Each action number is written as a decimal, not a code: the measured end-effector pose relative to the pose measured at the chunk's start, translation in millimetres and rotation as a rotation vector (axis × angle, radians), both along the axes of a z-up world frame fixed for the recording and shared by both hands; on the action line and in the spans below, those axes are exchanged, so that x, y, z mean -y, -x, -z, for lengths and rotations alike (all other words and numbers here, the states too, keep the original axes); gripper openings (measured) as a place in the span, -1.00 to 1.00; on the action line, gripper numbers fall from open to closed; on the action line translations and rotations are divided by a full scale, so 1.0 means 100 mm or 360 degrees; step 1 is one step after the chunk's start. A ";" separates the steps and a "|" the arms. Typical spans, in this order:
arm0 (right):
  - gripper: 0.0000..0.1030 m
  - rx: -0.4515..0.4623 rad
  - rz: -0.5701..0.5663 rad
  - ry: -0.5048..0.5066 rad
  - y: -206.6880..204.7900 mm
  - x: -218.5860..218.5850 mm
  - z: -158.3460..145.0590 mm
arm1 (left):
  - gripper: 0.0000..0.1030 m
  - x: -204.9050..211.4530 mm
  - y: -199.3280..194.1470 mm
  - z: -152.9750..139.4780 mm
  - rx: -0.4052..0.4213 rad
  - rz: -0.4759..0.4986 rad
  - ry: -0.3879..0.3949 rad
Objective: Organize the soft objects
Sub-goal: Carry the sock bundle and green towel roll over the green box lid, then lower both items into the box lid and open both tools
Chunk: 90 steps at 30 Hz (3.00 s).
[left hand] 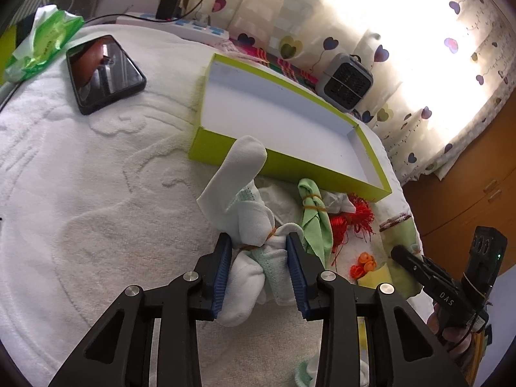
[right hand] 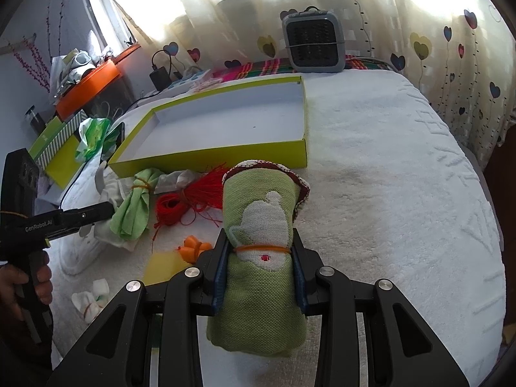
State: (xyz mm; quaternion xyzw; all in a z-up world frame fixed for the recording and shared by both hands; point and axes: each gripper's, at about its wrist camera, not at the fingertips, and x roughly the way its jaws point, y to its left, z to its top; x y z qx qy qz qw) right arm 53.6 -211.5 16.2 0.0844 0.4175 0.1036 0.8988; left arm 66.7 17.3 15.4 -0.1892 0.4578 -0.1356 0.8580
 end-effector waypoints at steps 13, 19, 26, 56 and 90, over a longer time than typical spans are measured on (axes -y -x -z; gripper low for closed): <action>-0.33 0.0059 0.0023 0.0019 0.08 -0.05 -0.14 | -0.37 -0.31 0.09 -0.27 0.0111 -0.0064 -0.0042; -0.33 0.0087 0.0024 0.0039 0.06 -0.08 -0.24 | -0.36 -0.28 0.04 -0.39 0.0130 -0.0008 -0.0084; -0.33 0.0133 0.0035 0.0056 -0.03 -0.11 -0.41 | -0.36 -0.18 -0.09 -0.53 0.0148 0.0049 -0.0133; -0.33 0.0045 0.0080 0.0167 -1.15 -0.11 -0.46 | -0.36 0.14 -1.21 -0.54 0.0109 0.0160 -0.0372; -0.28 -0.0068 0.0089 0.0302 -1.69 -0.23 -0.03 | -0.21 0.28 -1.69 -0.19 0.0010 0.0165 -0.0483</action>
